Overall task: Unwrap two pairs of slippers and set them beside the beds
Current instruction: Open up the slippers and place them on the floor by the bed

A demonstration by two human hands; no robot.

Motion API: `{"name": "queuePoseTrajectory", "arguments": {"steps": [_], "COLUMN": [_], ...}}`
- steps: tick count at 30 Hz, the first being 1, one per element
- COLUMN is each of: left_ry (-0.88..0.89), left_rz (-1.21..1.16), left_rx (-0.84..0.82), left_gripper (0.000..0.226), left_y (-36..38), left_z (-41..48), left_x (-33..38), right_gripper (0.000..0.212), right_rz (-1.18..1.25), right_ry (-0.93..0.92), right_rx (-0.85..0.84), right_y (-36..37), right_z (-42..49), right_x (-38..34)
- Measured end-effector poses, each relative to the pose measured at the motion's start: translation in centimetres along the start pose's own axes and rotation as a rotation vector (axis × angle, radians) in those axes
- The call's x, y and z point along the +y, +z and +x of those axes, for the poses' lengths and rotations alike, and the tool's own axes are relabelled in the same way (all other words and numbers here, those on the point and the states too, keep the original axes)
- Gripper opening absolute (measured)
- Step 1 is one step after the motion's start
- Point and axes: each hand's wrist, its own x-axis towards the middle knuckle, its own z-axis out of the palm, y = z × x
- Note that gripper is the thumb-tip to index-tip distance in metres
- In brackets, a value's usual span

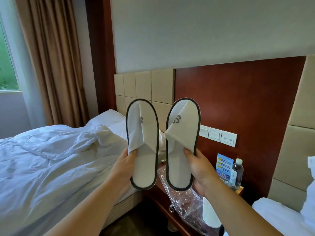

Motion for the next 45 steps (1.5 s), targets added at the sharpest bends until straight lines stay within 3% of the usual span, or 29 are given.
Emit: {"name": "queuePoseTrajectory", "arguments": {"steps": [6,19,26,30,35,41,43,45], "left_ry": [-0.015,0.014,0.016,-0.042,-0.118,0.04,0.094,0.123], "left_rz": [0.053,0.077,0.154,0.087,-0.034,0.031,0.097,0.133], "left_rx": [0.046,0.036,0.065,-0.078,-0.263,-0.097,-0.087,-0.069], "left_gripper": [0.023,0.034,0.033,0.028,0.032,0.028,0.041,0.04], "left_y": [-0.6,-1.1,0.3,2.3,3.4,2.8,2.9,3.0], "left_z": [-0.3,-0.6,-1.3,-2.3,-2.5,-2.0,-2.2,-2.1], "left_x": [-0.8,-0.2,0.4,1.1,1.9,1.9,1.9,1.8], "right_gripper": [0.038,0.038,0.033,0.037,0.032,0.019,0.023,0.029], "right_rz": [-0.009,-0.028,0.118,0.206,0.152,0.018,0.032,0.081], "right_ry": [-0.049,-0.037,0.044,0.1,0.019,-0.073,-0.068,-0.078], "right_rx": [-0.03,-0.115,-0.328,-0.376,-0.337,-0.265,-0.278,-0.266], "right_y": [0.1,0.4,1.6,3.1,3.6,3.7,3.9,4.0], "right_z": [-0.2,-1.3,-2.7,-2.8,-2.6,-2.5,-2.6,-2.6], "right_x": [0.2,-0.4,-0.9,-0.6,-1.6,-2.1,-2.0,-2.0]}}
